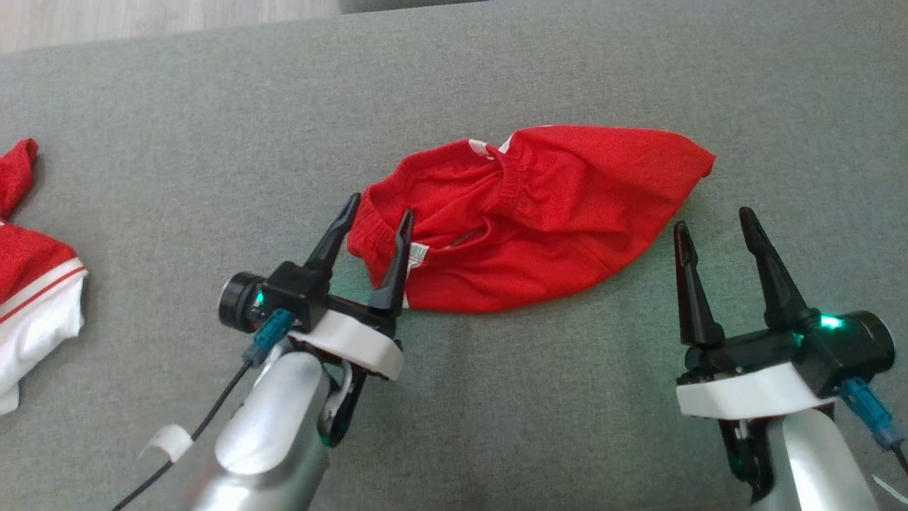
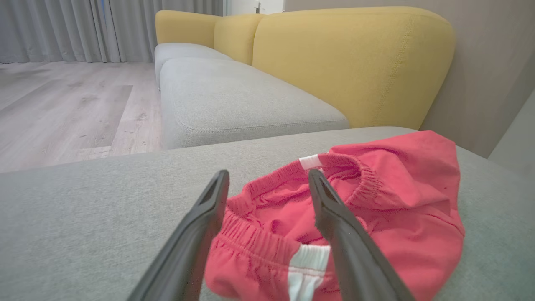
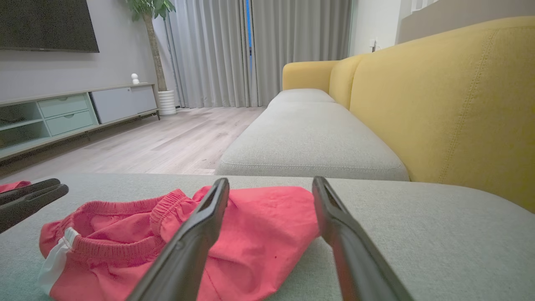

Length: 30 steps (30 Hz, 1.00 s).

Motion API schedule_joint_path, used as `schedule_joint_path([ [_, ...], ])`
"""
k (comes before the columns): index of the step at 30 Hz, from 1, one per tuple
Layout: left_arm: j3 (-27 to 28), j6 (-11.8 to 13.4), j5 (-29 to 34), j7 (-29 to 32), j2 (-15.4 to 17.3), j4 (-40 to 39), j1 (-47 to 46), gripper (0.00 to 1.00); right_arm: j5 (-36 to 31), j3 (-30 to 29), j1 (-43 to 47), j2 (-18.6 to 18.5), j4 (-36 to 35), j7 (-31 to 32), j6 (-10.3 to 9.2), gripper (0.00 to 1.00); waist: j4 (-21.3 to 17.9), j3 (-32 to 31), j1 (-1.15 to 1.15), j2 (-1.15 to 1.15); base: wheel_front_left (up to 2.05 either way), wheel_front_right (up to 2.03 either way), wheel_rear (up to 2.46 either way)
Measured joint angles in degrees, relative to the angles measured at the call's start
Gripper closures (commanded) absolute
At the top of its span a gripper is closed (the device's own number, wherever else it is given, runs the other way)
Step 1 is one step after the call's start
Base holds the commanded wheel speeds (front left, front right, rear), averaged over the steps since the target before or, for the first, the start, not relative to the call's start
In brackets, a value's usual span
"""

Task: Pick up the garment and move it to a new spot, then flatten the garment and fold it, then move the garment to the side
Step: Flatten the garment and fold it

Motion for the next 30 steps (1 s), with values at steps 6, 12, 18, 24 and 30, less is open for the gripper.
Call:
schedule_joint_path([
  [6,-1.34,-0.13,-2.26,1.41,-1.38,-0.46,-1.45,0.00,0.00,0.59,-0.10,0.00,-0.01,0.00,-0.01,0.00,-0.99,1.12,0.00,0.00,0.00,0.00,0.00],
  [12,-2.89,-0.99,-13.82,11.14,-1.79,0.00,-7.61,0.00,0.01,0.90,-0.57,0.00,0.00,0.00,-0.01,0.00,-3.14,2.70,0.00,0.00,0.00,0.00,0.00],
  [18,-6.43,2.00,-31.09,21.02,-2.03,0.64,-11.92,0.00,0.01,1.13,-2.96,0.00,-0.25,0.00,0.00,0.00,-5.25,5.12,0.01,0.00,0.00,0.00,0.00],
  [24,-8.99,5.61,-40.18,23.26,-2.12,5.49,-19.63,0.00,0.15,1.90,-3.63,0.00,-0.55,0.00,0.00,0.00,-7.57,7.18,0.01,0.00,0.00,0.00,0.00],
  [30,-11.35,7.91,-46.26,23.18,-2.16,10.83,-22.30,0.00,0.19,2.49,-3.88,0.00,-0.40,0.00,0.00,0.00,-9.01,8.13,0.01,0.00,0.00,0.00,0.00],
])
